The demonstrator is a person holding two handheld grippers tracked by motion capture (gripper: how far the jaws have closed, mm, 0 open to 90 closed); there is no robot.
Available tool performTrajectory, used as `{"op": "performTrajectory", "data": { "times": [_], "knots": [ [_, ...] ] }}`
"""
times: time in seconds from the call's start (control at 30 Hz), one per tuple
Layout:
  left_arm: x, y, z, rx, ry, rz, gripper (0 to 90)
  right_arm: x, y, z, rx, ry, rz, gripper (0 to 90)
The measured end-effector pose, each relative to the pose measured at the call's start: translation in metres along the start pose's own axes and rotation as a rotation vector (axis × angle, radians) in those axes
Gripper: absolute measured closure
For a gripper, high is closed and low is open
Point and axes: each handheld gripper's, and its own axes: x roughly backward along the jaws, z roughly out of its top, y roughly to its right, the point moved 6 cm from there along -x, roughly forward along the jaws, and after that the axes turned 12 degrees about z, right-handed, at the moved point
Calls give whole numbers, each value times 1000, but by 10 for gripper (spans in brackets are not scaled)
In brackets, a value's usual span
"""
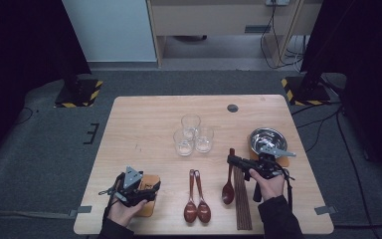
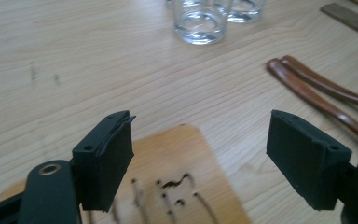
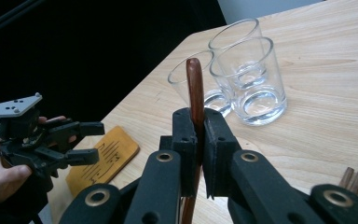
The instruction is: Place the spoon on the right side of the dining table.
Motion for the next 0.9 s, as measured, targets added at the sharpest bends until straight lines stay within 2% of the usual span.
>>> {"op": "performTrajectory", "data": {
  "times": [0.2,0.37,0.57,0.9],
  "knots": [
    [-1,-19,-8,29,-19,39,204,1,1,3,7,15,-9,850],
    [-6,-29,-14,38,-43,61,198,3,0,7,22,33,-15,850],
    [-11,-34,-21,46,-72,79,182,5,1,14,29,55,-24,850],
    [-18,-39,-29,31,-107,105,150,11,5,22,38,88,-46,850]
  ]
}}
